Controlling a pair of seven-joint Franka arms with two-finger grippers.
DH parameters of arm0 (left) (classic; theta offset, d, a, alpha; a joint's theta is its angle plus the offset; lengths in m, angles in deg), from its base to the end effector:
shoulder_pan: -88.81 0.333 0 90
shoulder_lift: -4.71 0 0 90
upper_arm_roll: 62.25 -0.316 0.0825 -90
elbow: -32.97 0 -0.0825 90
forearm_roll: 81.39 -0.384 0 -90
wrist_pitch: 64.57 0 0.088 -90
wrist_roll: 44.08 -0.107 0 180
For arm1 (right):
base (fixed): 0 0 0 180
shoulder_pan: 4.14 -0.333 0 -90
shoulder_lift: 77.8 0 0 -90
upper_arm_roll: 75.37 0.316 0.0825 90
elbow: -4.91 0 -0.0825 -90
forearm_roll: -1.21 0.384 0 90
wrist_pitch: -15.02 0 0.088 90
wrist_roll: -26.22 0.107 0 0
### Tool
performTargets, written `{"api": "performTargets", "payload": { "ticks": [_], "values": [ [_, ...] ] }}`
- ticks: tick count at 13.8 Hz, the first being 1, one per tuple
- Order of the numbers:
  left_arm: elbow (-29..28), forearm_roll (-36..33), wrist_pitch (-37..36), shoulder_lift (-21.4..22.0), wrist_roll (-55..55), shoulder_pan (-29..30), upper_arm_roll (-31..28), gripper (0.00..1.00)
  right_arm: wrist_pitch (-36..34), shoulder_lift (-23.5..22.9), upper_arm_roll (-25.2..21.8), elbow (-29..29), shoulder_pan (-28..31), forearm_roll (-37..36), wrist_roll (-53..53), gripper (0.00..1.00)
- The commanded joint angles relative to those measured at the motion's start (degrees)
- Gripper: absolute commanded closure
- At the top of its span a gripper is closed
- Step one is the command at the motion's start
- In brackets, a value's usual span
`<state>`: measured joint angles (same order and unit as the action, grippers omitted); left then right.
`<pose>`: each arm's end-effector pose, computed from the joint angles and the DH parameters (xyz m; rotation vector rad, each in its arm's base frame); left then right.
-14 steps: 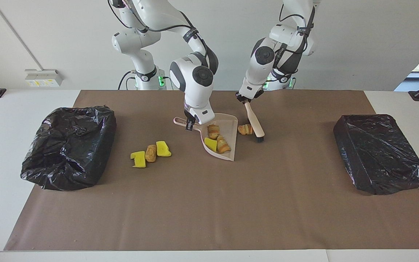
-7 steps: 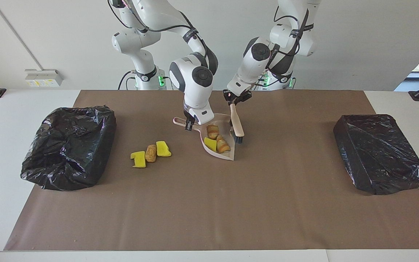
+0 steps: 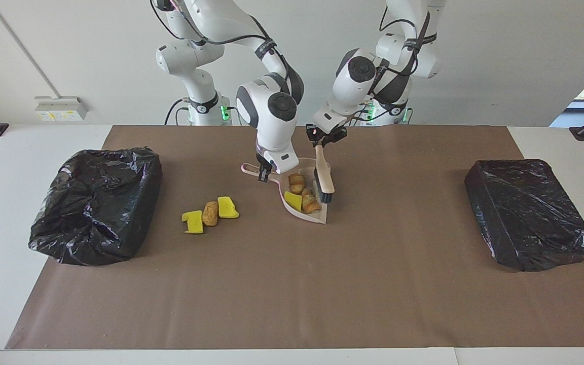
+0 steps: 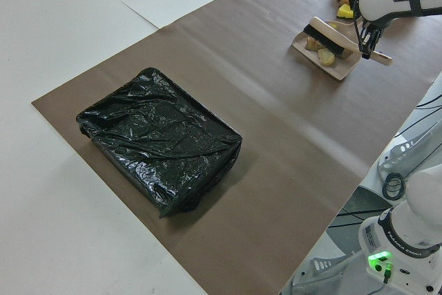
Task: Sweep and dump trash in bin
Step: 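Sweep the pastries and sponge into the dustpan with the left gripper's brush, then carry the loaded dustpan with the right gripper to the nearby trash bag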
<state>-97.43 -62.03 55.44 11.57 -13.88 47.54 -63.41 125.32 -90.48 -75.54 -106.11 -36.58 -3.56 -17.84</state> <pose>0.3664 -0.3296 0.4033 2.9233 0.0089 -0.3190 0.4901 0.3027 0.3545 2.3763 1.9419 -0.3704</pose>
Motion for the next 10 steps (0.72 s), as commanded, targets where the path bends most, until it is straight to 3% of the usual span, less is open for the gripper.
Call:
{"api": "performTargets", "payload": {
  "ticks": [1, 6, 10],
  "values": [
    [2.08, 0.51, -7.58, 1.93, -1.55, 3.65, -0.07, 1.0, -0.35, 0.37, 0.43, -0.25, 0.63, 0.03, -1.2, 1.0],
    [0.6, -0.02, -13.75, 3.68, -7.09, 7.52, -0.59, 1.0, -2.81, 1.68, 0.43, 0.63, 2.72, 0.03, -1.9, 1.0],
    [-1.78, -0.2, -14.1, 4.57, -6.65, 6.91, -0.51, 1.0, -4.38, 7.39, 0.08, 1.24, 8.08, -0.41, -4.27, 1.0]
  ]
}}
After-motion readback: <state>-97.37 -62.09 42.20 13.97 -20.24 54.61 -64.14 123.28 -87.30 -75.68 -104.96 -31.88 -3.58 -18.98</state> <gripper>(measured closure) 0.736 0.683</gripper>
